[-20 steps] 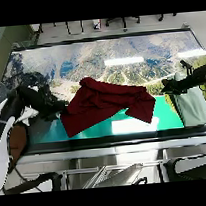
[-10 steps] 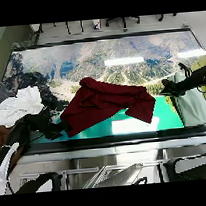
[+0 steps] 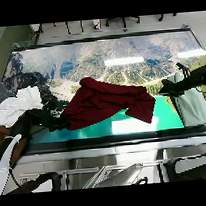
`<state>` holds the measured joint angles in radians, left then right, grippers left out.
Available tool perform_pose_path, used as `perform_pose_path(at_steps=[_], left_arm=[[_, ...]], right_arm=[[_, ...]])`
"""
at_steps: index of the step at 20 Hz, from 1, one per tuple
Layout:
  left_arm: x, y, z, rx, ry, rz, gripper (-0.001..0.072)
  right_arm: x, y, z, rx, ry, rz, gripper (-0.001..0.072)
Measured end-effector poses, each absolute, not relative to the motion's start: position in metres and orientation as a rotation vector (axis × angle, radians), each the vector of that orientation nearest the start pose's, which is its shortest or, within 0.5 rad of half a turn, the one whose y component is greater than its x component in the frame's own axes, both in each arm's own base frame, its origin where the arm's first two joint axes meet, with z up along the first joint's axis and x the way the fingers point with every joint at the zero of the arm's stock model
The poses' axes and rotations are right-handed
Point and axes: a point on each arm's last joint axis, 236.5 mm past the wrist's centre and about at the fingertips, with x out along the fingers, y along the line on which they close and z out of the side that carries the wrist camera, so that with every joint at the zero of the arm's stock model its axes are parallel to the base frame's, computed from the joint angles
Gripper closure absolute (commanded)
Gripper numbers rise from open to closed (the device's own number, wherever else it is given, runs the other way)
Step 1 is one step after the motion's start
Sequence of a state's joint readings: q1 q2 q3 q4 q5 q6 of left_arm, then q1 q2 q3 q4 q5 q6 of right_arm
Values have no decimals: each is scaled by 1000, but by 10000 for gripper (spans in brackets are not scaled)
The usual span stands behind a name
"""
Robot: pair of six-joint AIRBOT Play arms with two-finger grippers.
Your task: Fold the shirts.
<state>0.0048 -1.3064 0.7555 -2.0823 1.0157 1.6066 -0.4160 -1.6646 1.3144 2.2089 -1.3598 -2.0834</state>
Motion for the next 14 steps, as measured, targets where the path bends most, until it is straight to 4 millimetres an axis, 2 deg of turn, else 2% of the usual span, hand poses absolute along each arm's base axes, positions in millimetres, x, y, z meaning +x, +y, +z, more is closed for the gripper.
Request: perform_pose_path(at_steps=[3, 6, 12, 13, 14], left_arm=[[312, -78, -86, -518, 1489, -131, 690], [325, -61, -79, -534, 1471, -104, 690], [344, -50, -74, -535, 1461, -95, 690], [347, -49, -72, -534, 1459, -98, 690], [351, -48, -70, -533, 1450, -98, 689]], right_arm=[[403, -28, -56, 488, 1364, 420, 208], [401, -17, -69, 460, 1397, 460, 209], [378, 32, -101, 389, 1543, 630, 212], [374, 38, -103, 378, 1563, 652, 247], [371, 41, -106, 360, 1579, 665, 371]])
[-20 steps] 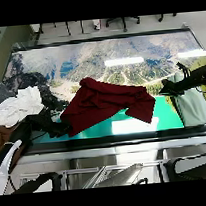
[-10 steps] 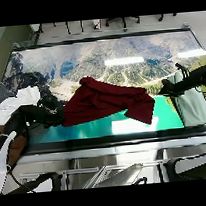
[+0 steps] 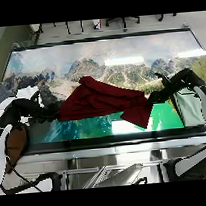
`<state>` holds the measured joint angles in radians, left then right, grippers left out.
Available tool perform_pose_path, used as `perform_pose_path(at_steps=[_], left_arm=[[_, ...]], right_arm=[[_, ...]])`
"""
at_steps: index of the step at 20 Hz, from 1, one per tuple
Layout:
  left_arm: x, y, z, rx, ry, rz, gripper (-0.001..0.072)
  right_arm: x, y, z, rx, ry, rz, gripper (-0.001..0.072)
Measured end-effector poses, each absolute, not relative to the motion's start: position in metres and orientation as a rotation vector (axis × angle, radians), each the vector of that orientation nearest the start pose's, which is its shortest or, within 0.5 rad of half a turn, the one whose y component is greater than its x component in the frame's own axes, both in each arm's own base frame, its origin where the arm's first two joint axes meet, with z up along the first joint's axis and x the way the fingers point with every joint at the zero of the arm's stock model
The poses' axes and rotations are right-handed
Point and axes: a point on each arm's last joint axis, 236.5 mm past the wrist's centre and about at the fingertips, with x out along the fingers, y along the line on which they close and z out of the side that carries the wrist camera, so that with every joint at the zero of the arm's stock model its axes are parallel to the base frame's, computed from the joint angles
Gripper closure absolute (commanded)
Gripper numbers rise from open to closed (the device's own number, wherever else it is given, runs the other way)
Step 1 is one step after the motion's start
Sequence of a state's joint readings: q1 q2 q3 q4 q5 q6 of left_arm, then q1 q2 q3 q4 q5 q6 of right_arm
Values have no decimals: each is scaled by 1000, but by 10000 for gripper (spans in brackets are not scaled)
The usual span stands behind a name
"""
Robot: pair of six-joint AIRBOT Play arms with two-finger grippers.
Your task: Fold the shirts.
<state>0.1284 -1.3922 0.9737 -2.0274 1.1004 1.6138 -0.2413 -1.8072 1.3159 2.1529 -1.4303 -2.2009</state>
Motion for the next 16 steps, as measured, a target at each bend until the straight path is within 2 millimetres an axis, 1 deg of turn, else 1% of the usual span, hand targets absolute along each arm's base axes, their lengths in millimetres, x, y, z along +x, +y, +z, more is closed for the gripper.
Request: perform_pose_path(at_steps=[1, 2, 3, 4, 6, 7, 8, 9, 10, 11, 12, 13, 14, 15, 16], left_arm=[[354, -48, -68, -531, 1443, -99, 690], [357, -47, -66, -530, 1437, -101, 690], [359, -47, -64, -529, 1433, -102, 690], [359, -47, -63, -528, 1433, -104, 690], [362, -50, -57, -539, 1425, -118, 690], [366, -54, -47, -546, 1403, -140, 690], [374, -58, -30, -553, 1366, -166, 690], [383, -64, -2, -558, 1309, -203, 690], [396, -69, 35, -555, 1224, -245, 690], [408, -73, 86, -538, 1110, -288, 690], [416, -76, 143, -514, 978, -327, 690], [419, -79, 213, -479, 815, -361, 690], [413, -81, 283, -444, 649, -386, 690], [396, -82, 359, -412, 464, -406, 689], [369, -84, 428, -377, 291, -422, 689]], right_arm=[[369, 44, -109, 343, 1592, 672, 377], [367, 46, -110, 332, 1600, 682, 507], [366, 47, -113, 312, 1606, 683, 697], [365, 49, -115, 304, 1612, 685, 693], [367, 56, -113, 314, 1603, 699, 693], [372, 66, -105, 360, 1574, 720, 694], [377, 80, -86, 423, 1530, 765, 693], [387, 94, -57, 486, 1459, 817, 693], [398, 107, -19, 542, 1362, 878, 693], [410, 116, 29, 583, 1246, 932, 694], [422, 121, 87, 594, 1094, 981, 694], [428, 123, 155, 574, 930, 1013, 693], [426, 121, 224, 515, 758, 1025, 694], [418, 118, 288, 455, 599, 1013, 694], [402, 116, 355, 372, 421, 985, 694]])
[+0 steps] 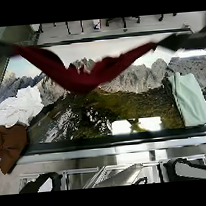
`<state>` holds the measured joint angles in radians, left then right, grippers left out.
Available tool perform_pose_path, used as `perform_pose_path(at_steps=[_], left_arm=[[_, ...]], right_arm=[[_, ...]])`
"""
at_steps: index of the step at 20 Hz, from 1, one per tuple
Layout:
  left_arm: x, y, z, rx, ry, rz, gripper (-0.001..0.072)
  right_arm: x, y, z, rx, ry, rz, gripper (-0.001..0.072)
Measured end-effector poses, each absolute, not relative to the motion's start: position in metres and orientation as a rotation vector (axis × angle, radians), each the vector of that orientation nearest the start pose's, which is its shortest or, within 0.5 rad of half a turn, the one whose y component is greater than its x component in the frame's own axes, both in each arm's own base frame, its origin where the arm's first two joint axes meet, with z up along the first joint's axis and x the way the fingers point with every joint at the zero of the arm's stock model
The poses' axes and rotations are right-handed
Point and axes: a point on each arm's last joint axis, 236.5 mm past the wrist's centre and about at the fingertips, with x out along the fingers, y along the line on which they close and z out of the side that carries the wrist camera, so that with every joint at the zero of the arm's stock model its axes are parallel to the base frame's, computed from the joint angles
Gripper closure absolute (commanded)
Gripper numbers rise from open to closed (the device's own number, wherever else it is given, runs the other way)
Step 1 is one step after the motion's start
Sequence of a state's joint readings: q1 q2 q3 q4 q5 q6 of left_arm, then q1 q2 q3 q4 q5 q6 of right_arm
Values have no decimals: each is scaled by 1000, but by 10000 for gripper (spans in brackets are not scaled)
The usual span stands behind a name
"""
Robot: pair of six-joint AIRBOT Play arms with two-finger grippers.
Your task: Fold the shirts.
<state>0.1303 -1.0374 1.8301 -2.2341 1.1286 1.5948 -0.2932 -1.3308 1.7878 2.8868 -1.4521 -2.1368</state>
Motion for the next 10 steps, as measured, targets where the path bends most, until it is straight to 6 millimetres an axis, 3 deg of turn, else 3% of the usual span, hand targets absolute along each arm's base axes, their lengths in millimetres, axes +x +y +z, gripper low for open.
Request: perform_pose_path(at_steps=[1, 2, 4, 7, 10], left_arm=[[338, -86, 482, -349, 145, -432, 690], [303, -86, 529, -324, 8, -431, 690], [243, -80, 586, -300, -188, -403, 690], [192, -69, 615, -299, -338, -350, 689], [173, -57, 620, -297, -411, -297, 690]], right_arm=[[377, 115, 416, 297, 256, 943, 694], [351, 115, 463, 239, 123, 896, 694], [298, 113, 536, 148, -100, 774, 694], [234, 112, 593, 49, -306, 624, 693], [207, 110, 613, 7, -388, 549, 694]])
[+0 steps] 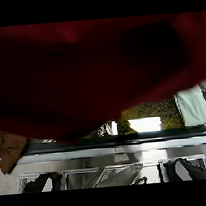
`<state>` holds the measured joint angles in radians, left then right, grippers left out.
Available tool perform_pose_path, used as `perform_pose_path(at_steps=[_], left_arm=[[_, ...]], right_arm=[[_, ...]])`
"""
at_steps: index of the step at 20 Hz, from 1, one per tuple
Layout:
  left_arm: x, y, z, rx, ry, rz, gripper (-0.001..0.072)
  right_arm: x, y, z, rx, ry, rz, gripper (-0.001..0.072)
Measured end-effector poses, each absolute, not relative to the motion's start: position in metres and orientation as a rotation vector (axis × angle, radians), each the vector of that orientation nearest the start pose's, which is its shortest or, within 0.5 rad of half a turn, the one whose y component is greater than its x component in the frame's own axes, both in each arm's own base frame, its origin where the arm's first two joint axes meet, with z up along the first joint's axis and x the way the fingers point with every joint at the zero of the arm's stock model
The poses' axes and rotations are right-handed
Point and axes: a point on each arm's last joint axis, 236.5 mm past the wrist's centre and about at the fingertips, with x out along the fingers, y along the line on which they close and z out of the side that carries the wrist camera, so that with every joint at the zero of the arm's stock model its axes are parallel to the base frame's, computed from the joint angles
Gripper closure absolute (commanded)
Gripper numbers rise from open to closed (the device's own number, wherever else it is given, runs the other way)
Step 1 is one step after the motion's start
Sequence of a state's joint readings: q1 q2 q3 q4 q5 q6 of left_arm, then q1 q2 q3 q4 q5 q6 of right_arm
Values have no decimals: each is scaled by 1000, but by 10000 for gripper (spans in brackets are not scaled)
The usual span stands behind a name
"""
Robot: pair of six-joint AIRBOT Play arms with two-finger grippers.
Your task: Fold the shirts.
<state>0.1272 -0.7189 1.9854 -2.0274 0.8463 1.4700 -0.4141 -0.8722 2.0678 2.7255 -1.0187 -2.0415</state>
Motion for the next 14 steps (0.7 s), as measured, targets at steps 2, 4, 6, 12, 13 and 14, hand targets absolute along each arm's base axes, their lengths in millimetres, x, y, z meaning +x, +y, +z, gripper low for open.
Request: perform_pose_path(at_steps=[2, 4, 6, 12, 13, 14], left_arm=[[178, -53, 617, -294, -404, -281, 689], [203, -54, 599, -288, -312, -276, 690], [249, -57, 560, -288, -128, -278, 690], [408, -54, 299, -315, 657, -223, 690], [426, -52, 248, -325, 761, -211, 690], [443, -49, 195, -337, 858, -196, 689]], right_arm=[[202, 110, 615, -2, -400, 532, 694], [216, 106, 606, 14, -357, 536, 694], [254, 96, 572, 58, -226, 551, 694], [414, 59, 355, 316, 327, 528, 694], [440, 49, 304, 363, 416, 484, 694], [463, 41, 252, 404, 498, 441, 695]])
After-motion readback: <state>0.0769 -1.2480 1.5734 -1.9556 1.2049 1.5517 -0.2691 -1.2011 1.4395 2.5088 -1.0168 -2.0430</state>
